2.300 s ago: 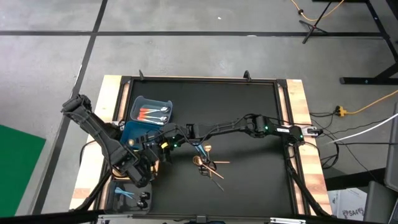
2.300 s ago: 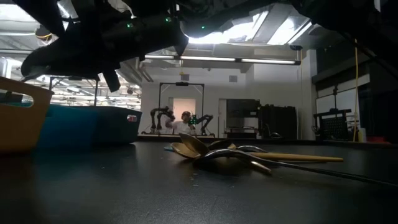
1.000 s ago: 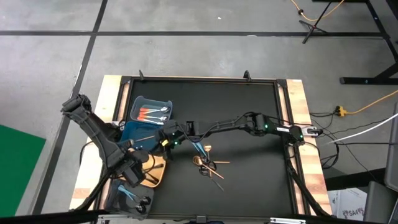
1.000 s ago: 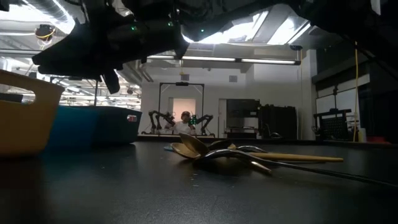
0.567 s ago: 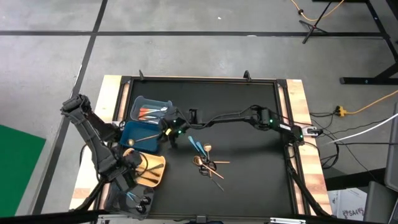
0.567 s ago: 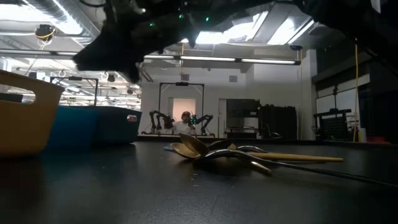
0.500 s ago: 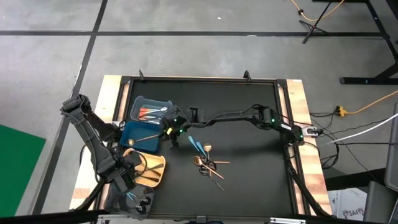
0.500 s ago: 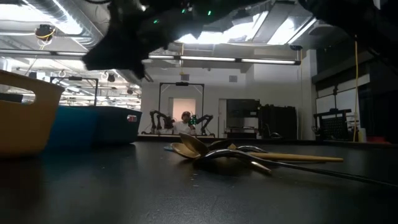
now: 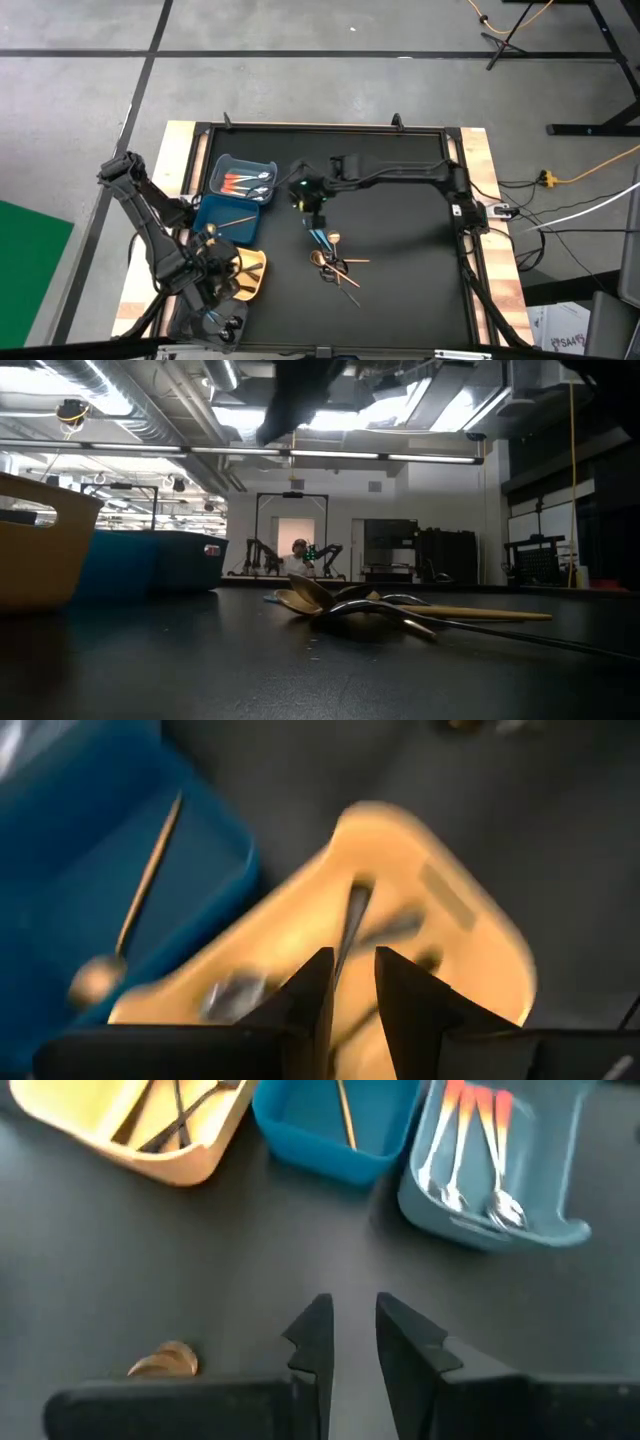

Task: Sort silverware by color (type)
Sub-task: Put the gold spoon into the blue bin

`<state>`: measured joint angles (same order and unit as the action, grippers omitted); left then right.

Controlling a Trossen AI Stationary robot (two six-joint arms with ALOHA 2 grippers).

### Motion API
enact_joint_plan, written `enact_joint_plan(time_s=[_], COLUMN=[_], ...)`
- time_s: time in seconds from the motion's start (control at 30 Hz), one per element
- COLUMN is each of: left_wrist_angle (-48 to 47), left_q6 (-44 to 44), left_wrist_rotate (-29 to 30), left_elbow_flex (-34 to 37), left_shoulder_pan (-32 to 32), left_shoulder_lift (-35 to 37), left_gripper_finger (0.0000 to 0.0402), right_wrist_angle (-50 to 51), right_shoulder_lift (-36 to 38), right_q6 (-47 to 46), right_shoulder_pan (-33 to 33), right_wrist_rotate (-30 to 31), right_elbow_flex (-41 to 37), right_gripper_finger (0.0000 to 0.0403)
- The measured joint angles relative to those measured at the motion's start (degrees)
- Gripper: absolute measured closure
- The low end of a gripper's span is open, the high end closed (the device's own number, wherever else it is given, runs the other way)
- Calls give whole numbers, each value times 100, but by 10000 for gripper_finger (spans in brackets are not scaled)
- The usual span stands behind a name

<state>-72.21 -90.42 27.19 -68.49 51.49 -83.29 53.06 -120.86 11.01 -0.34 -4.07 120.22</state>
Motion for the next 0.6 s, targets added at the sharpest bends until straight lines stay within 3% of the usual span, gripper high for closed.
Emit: enact_joint_plan(time_s=[0.23,0.47,0.6], left_wrist_angle=[936,1600,1700], left_q6=[937,1824,2207], left_wrist_rotate=[1297,1742,1881], left_elbow_flex=[0,0,0], left_shoulder_pan=[-275,-686,-943], left_shoulder_lift=[0,0,0], left_gripper_finger=[331,331,331], right_wrist_angle=[1054,1854,2283], right_shoulder_lift=[751,1420,1663], right_q6=[-5,-442,-762], right_shoulder_pan=[1,62,371], right_wrist_rotate=[386,559,1142], right_elbow_flex=[2,4,4], right_gripper_finger=[333,333,333])
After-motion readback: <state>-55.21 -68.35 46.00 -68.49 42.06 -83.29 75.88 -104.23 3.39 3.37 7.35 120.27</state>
